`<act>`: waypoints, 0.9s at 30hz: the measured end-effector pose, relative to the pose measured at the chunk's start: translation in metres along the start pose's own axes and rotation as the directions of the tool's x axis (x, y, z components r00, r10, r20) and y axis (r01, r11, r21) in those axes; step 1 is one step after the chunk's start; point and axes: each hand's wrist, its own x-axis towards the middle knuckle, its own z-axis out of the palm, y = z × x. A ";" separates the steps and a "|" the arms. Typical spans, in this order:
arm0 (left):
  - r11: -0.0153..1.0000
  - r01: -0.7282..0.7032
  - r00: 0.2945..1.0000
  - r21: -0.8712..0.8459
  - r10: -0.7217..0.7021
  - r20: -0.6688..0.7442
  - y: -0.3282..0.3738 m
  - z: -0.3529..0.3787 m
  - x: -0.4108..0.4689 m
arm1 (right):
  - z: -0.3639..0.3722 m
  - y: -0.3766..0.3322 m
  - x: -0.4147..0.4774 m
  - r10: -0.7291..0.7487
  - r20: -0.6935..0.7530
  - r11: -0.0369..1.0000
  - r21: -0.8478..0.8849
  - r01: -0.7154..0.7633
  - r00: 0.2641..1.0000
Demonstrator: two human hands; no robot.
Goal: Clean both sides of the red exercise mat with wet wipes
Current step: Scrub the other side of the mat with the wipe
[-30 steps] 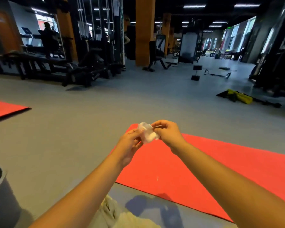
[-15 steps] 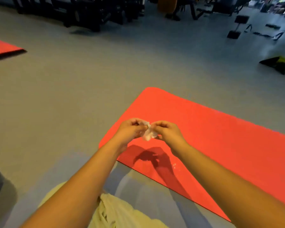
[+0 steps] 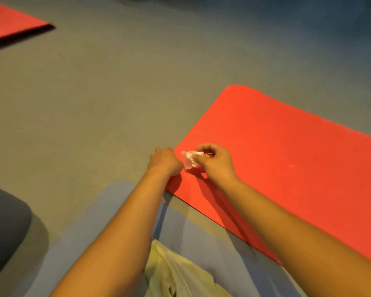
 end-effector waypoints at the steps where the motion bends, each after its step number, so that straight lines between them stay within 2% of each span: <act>1: 1.000 0.011 1.000 0.001 -0.011 -0.017 0.000 0.002 0.000 | 0.007 0.005 0.004 -0.070 0.016 0.993 -0.094 0.072 0.997; 4: 0.999 0.041 0.997 0.026 -0.039 -0.073 -0.003 0.003 0.001 | 0.019 0.022 0.012 -0.221 0.107 0.883 -0.400 0.246 0.969; 7: 0.996 0.072 0.997 0.057 -0.069 -0.045 -0.008 -0.005 0.002 | 0.022 0.039 0.012 -0.239 0.258 0.724 -0.596 0.349 0.936; 12: 0.989 0.050 0.996 0.143 -0.059 0.062 -0.016 -0.014 0.002 | 0.031 0.054 -0.015 -0.349 0.340 0.654 -0.580 0.486 0.874; 14: 0.986 0.075 0.992 0.150 -0.089 0.093 -0.019 -0.014 0.005 | 0.036 0.065 -0.041 -0.401 0.438 0.623 -0.514 0.590 0.805; 16: 0.986 0.081 0.993 0.143 -0.092 0.072 -0.019 -0.013 0.010 | 0.037 0.074 -0.064 -0.457 0.528 0.537 -0.478 0.695 0.716; 19: 0.990 0.078 0.996 0.118 -0.084 0.044 -0.017 -0.010 0.011 | 0.038 0.079 -0.059 -0.515 0.567 0.459 -0.450 0.766 0.643; 22: 0.995 0.093 0.996 0.025 -0.093 -0.002 -0.016 -0.008 0.015 | 0.042 0.075 -0.033 -0.517 0.556 0.477 -0.445 0.758 0.651; 27: 0.979 0.057 0.998 -0.195 -0.054 0.020 -0.016 -0.004 0.028 | 0.038 0.055 0.024 -0.508 0.350 0.549 -0.573 0.609 0.787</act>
